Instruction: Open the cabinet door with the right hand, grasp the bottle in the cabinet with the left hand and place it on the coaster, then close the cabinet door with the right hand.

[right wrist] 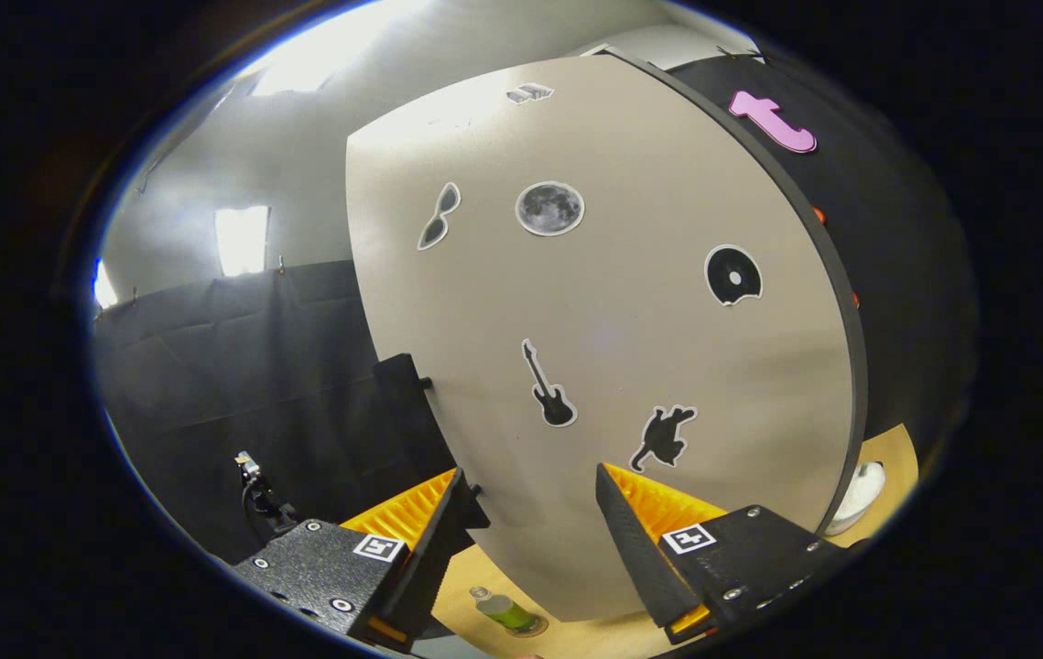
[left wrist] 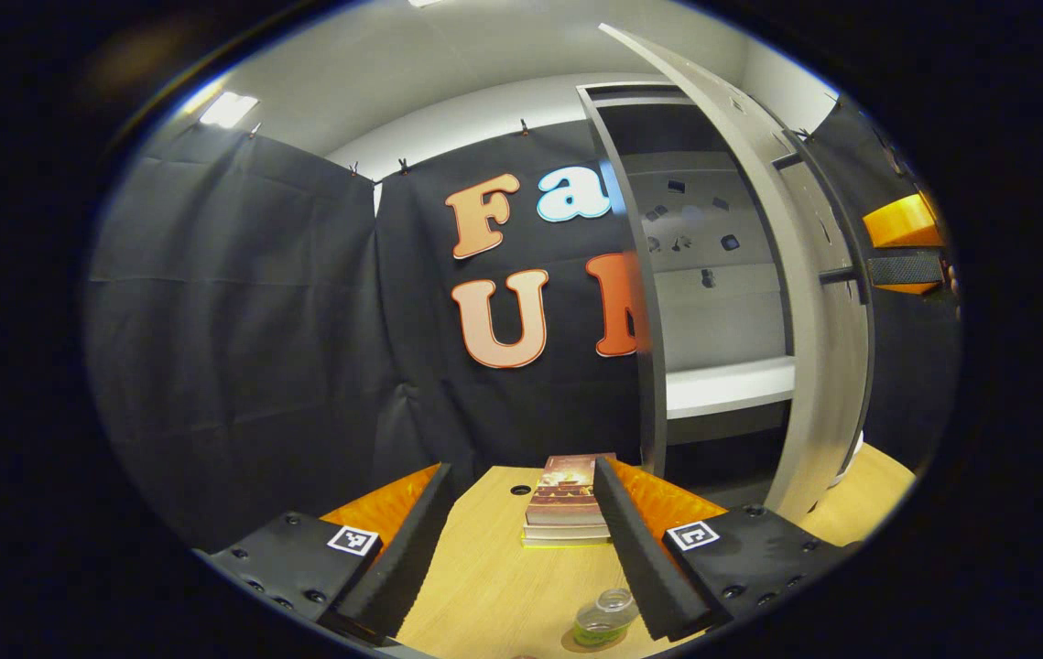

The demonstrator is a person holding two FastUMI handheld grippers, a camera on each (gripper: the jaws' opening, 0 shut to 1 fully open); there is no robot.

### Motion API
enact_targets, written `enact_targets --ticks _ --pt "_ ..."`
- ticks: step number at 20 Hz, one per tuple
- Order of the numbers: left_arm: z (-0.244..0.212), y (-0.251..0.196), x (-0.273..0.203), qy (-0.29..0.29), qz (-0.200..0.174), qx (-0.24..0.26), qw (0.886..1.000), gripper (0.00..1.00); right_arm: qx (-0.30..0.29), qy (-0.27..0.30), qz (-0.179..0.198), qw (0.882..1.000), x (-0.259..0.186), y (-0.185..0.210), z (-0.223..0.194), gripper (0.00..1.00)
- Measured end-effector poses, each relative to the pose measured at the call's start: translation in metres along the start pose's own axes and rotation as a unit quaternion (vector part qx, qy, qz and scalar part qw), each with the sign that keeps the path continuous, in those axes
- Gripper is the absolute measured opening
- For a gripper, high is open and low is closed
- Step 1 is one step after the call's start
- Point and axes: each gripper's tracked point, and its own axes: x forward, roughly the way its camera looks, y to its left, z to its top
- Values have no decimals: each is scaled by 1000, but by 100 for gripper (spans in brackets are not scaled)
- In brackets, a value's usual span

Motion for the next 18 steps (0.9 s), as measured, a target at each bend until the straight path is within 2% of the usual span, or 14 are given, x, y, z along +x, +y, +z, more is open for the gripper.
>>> enact_targets --ticks 3,6,10,14,18 --pt "2 17 18 -10 -18 -5 1000 99 -22 5 -31 999 12 12 -5 87" --pt "0 31 34 -11 -29 -10 999 99 -38 10 -39 998 29 28 -7 90" --pt "0 43 46 -20 -41 -4 999 99 -87 7 -97 991 33 28 -4 92" --pt "-9 55 56 -6 -30 6 1000 98 -92 14 -143 985 38 24 -3 96" --pt "-9 54 62 14 -31 -13 999 99 -104 11 -175 979 43 24 -3 96"
